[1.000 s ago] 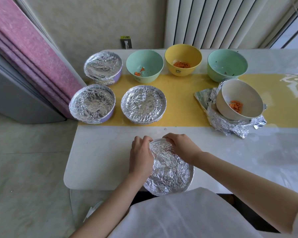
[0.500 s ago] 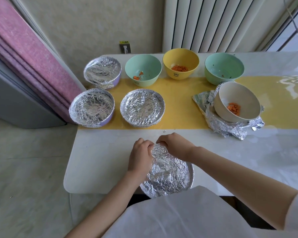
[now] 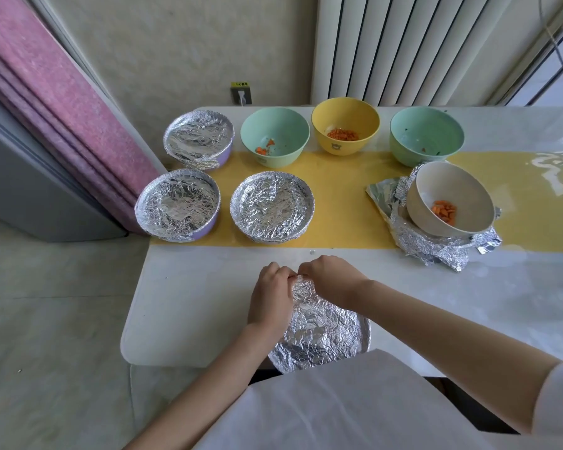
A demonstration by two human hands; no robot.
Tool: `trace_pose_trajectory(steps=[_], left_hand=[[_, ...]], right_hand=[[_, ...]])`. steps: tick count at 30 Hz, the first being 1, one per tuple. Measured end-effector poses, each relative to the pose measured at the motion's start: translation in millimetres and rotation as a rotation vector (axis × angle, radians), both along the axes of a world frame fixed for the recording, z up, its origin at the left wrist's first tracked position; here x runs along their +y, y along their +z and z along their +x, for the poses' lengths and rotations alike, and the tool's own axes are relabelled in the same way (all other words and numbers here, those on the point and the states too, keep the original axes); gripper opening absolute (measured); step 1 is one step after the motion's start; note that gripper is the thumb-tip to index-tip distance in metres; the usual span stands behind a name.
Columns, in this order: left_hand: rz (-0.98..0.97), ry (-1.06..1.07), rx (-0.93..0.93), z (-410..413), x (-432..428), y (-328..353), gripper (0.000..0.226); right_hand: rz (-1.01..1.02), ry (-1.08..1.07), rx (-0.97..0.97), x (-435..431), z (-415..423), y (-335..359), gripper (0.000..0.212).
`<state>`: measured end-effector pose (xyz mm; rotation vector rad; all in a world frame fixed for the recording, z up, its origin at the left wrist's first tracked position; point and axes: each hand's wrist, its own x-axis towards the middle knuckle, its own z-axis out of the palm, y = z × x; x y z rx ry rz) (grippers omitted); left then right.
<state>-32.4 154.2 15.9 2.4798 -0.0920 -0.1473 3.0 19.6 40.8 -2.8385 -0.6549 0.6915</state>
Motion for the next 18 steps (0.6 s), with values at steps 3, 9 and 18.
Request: trace_pose_trajectory(steps=[3,9,18], left_hand=[[0.010,-0.020,-0.038,2,1,2,0.018],[0.108,-0.059,-0.064,3,12,4,0.034],[0.080,-0.045,0.028,6,12,6,0.021]], right_hand=[[0.209,-0.129,0.014,-7,-2,-4,0.026],[0.313,-0.415,0.063,-24,-13,-3,0.032],[0.091,-0.229,0.110,-25,-5,0,0.035]])
